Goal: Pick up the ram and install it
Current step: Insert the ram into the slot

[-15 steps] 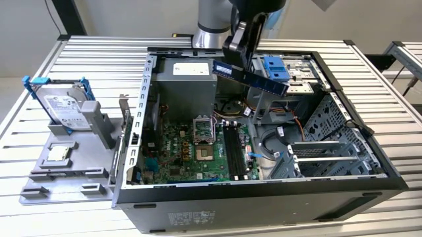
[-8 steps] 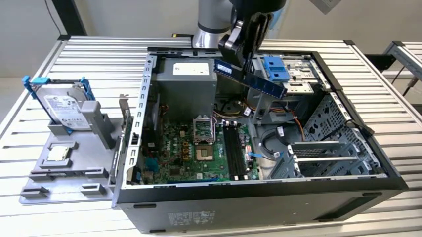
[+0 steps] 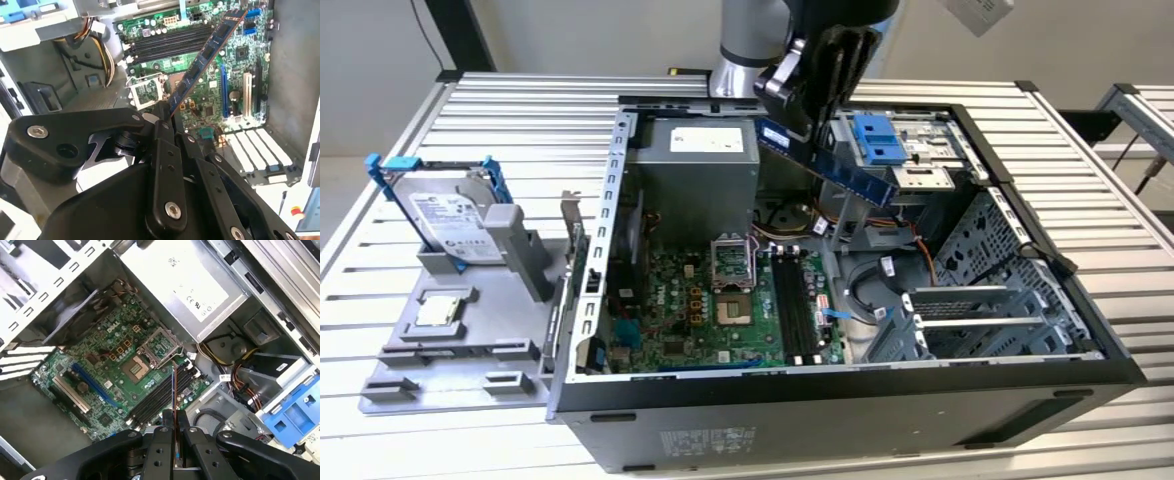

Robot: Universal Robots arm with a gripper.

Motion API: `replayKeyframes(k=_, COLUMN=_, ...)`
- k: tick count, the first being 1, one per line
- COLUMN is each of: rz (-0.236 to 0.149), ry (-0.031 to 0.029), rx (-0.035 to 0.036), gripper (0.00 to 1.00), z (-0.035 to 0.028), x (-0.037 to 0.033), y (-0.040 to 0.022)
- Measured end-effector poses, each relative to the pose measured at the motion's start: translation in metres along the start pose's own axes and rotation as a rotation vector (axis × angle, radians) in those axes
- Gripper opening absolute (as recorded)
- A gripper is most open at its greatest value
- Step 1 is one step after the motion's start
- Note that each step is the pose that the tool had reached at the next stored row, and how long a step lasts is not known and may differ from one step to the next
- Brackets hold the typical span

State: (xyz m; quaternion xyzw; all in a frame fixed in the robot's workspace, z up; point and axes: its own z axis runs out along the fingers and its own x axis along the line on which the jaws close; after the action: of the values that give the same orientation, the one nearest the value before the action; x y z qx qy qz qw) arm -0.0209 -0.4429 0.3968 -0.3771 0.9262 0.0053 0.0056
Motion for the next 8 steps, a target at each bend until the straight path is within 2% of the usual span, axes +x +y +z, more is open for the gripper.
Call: replayKeyframes(k=8, rz=0.131, ry=-0.0007, rx=0.0019, gripper=0.0, z=0.0, x=0.0, y=0.0)
